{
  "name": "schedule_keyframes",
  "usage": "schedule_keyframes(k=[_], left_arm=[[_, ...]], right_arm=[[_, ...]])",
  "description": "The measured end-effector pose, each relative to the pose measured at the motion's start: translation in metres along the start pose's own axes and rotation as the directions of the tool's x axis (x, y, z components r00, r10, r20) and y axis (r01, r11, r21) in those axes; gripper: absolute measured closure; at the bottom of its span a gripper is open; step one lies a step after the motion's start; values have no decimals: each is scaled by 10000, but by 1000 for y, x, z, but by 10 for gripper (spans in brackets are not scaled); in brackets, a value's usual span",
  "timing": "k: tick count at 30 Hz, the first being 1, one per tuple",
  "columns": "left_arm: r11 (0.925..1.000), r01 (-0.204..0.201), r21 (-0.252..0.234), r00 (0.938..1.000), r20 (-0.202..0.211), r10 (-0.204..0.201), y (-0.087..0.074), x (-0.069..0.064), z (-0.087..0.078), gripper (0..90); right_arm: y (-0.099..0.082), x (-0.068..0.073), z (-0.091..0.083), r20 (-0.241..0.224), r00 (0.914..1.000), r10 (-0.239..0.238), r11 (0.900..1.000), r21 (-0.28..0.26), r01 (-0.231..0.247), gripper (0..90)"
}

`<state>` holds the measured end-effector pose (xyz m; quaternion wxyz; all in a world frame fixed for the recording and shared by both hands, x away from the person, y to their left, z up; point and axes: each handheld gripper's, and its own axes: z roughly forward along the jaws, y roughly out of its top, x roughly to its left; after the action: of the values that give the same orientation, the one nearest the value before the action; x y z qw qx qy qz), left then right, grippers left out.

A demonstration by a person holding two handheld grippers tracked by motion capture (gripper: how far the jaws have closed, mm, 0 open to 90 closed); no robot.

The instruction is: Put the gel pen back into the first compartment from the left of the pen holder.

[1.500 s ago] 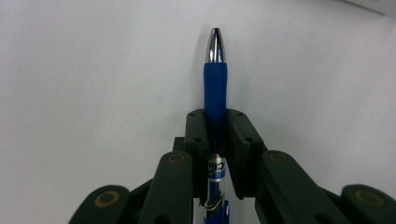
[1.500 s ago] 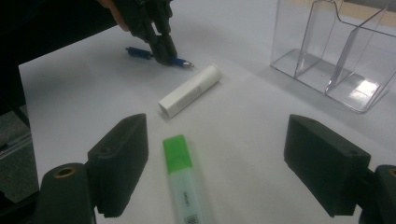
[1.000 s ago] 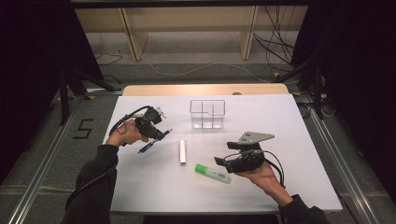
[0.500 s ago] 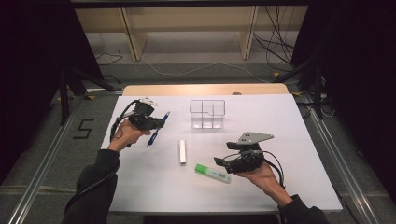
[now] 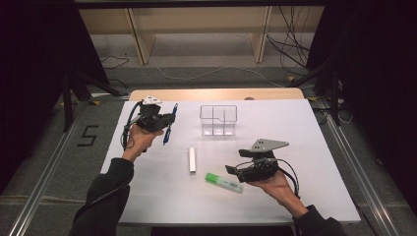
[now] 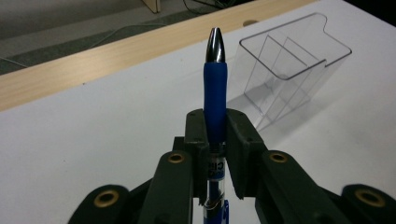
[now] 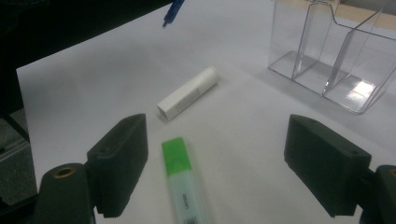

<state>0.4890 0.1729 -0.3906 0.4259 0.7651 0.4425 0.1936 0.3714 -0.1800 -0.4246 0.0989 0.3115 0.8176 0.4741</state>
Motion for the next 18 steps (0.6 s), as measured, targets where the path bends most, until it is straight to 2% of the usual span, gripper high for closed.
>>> schedule_keyframes(k=[2,5,9,12,17,18], left_arm=[[9992,289,-276,9995,96,-287,1,-1,0,793],[9966,505,-647,9987,142,-497,3,-3,-1,793],[9934,490,-1036,9988,60,-486,6,-8,-1,793],[9896,592,-1314,9982,-1,-597,7,-9,0,793],[9831,814,-1640,9967,126,-804,12,-11,0,793],[9801,890,-1775,9960,123,-882,13,-12,0,793]], right_arm=[[0,0,0,-5,10000,23,10000,-12,-23,225],[0,0,0,6,10000,1,10000,-17,-1,225],[0,0,0,-6,10000,26,10000,-41,-26,225],[0,0,0,-5,10000,10,10000,-4,-10,225],[0,1,-1,-10,10000,16,10000,-33,-16,225],[0,0,-1,-4,10000,18,10000,-47,-19,225]])
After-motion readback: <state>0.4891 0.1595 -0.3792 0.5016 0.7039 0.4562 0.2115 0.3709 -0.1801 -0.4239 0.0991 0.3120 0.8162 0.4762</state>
